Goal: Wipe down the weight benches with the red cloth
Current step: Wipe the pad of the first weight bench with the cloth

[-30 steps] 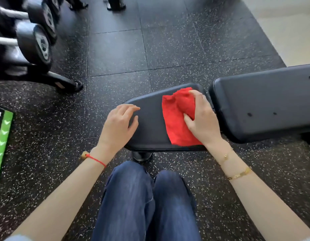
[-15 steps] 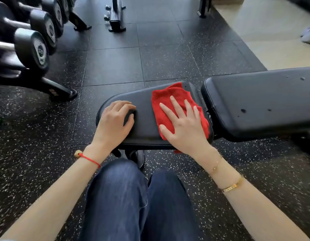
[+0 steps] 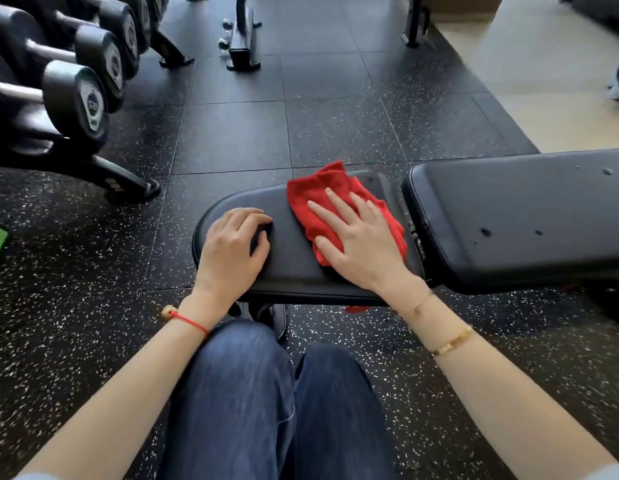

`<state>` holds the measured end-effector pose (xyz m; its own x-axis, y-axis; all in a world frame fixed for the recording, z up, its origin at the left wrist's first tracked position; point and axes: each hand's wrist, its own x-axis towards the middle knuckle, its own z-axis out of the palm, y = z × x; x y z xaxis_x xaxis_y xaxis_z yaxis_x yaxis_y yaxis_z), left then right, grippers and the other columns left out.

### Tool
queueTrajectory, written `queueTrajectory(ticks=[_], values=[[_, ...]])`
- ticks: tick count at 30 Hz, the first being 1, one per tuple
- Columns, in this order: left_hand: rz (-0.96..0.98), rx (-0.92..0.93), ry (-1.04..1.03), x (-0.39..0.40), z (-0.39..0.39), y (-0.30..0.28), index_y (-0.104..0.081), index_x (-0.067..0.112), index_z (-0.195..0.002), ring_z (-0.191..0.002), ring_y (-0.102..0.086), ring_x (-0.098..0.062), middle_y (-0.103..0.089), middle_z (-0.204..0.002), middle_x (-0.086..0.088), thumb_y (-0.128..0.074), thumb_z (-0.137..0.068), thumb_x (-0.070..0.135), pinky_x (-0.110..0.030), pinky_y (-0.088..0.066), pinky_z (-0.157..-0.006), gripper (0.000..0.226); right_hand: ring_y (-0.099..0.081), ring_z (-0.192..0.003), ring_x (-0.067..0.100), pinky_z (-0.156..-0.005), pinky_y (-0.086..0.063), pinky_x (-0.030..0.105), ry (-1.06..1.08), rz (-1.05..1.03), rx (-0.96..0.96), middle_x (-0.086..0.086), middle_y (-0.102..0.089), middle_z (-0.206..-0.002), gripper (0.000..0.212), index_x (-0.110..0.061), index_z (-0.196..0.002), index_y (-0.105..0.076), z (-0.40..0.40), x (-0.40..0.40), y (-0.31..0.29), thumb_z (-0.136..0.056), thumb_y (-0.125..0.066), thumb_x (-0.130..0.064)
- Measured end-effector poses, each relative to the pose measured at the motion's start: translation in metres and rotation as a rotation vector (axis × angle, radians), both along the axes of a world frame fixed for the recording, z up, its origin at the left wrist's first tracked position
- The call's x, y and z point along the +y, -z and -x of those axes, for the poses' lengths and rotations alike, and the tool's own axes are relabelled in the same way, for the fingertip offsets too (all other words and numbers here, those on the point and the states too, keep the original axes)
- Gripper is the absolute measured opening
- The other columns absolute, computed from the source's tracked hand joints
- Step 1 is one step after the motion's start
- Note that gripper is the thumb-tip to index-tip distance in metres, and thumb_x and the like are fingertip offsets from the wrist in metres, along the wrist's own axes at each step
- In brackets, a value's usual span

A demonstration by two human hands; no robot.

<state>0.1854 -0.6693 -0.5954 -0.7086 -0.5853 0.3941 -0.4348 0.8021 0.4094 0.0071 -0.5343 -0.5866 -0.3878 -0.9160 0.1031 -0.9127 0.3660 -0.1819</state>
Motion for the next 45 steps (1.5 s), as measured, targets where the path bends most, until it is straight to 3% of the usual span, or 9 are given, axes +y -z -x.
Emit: queueTrajectory(ticks=[3, 7, 11, 15, 18, 23, 30, 38, 45], values=[[0.015, -0.015, -0.009, -0.002, -0.006, -0.002, -0.069, 0.007, -0.108, -0.112, -0.062, -0.030, -0.067, -0.115, -0.008, -0.063, -0.088, 0.007, -0.048, -0.046, -0.101, 0.020, -0.027, -0.145, 0.032, -0.120, -0.018, 0.048, 0.050, -0.008, -0.011, -0.006, -0.028, -0.160, 0.056, -0.043, -0.149, -0.034, 0.024, 0.006, 0.000, -0.093, -0.040, -0.049], [0.036, -0.056, -0.015, -0.009, -0.018, -0.004, -0.068, 0.008, -0.109, -0.112, -0.062, -0.029, -0.067, -0.115, -0.006, -0.063, -0.089, 0.009, -0.047, -0.047, -0.100, 0.020, -0.017, -0.148, 0.032, -0.122, -0.010, 0.046, 0.184, -0.064, -0.043, -0.004, -0.017, -0.164, 0.055, -0.041, -0.151, -0.027, 0.053, -0.035, -0.008, -0.098, -0.041, -0.045], [0.051, -0.054, -0.073, -0.015, -0.030, -0.004, -0.068, 0.009, -0.109, -0.111, -0.061, -0.029, -0.067, -0.115, -0.007, -0.063, -0.089, 0.009, -0.046, -0.046, -0.100, 0.021, -0.018, -0.148, 0.033, -0.122, -0.010, 0.043, 0.027, -0.061, -0.053, -0.004, -0.019, -0.164, 0.054, -0.041, -0.151, -0.029, 0.004, -0.069, -0.009, -0.098, -0.042, -0.043], [0.033, -0.034, -0.119, -0.015, -0.033, -0.001, -0.067, 0.009, -0.111, -0.111, -0.059, -0.030, -0.066, -0.116, -0.008, -0.061, -0.089, 0.010, -0.044, -0.045, -0.100, 0.022, -0.024, -0.146, 0.031, -0.122, -0.013, 0.045, -0.120, -0.005, -0.044, -0.007, -0.026, -0.161, 0.056, -0.043, -0.149, -0.033, -0.028, -0.028, -0.001, -0.094, -0.043, -0.045], [0.025, -0.033, -0.121, -0.014, -0.033, 0.001, -0.066, 0.008, -0.112, -0.113, -0.058, -0.030, -0.065, -0.118, -0.008, -0.061, -0.090, 0.011, -0.045, -0.045, -0.101, 0.023, -0.024, -0.147, 0.029, -0.122, -0.014, 0.045, -0.036, -0.009, -0.023, -0.008, -0.027, -0.161, 0.056, -0.044, -0.149, -0.032, 0.003, -0.005, 0.000, -0.094, -0.041, -0.046], [0.019, -0.050, -0.135, -0.013, -0.033, 0.002, -0.065, 0.007, -0.113, -0.114, -0.057, -0.031, -0.064, -0.118, -0.009, -0.060, -0.092, 0.013, -0.044, -0.044, -0.102, 0.023, -0.017, -0.148, 0.033, -0.122, -0.008, 0.045, 0.188, -0.041, -0.046, -0.004, -0.018, -0.164, 0.055, -0.042, -0.151, -0.028, 0.028, -0.045, -0.009, -0.098, -0.042, -0.044], [-0.038, -0.007, -0.165, -0.011, -0.034, 0.007, -0.065, 0.008, -0.117, -0.124, -0.051, -0.032, -0.061, -0.124, -0.010, -0.058, -0.093, 0.013, -0.046, -0.040, -0.107, 0.025, -0.022, -0.148, 0.029, -0.122, -0.010, 0.043, -0.079, 0.027, -0.036, -0.009, -0.026, -0.161, 0.056, -0.045, -0.148, -0.033, -0.041, -0.013, 0.002, -0.092, -0.042, -0.048], [-0.111, 0.058, -0.207, -0.007, -0.033, 0.011, -0.063, 0.006, -0.123, -0.129, -0.047, -0.031, -0.059, -0.130, -0.012, -0.054, -0.096, 0.011, -0.042, -0.036, -0.113, 0.029, -0.012, -0.150, 0.031, -0.123, -0.002, 0.048, 0.159, -0.031, -0.056, -0.008, -0.017, -0.164, 0.054, -0.046, -0.150, -0.028, -0.001, -0.055, -0.009, -0.097, -0.042, -0.044], [-0.108, 0.070, -0.185, -0.010, -0.034, 0.015, -0.064, 0.003, -0.122, -0.127, -0.049, -0.033, -0.061, -0.127, -0.015, -0.055, -0.094, 0.009, -0.042, -0.035, -0.113, 0.030, -0.020, -0.149, 0.029, -0.122, -0.007, 0.045, -0.165, 0.013, -0.041, -0.010, -0.026, -0.161, 0.058, -0.048, -0.147, -0.032, -0.065, -0.021, -0.001, -0.090, -0.041, -0.047]])
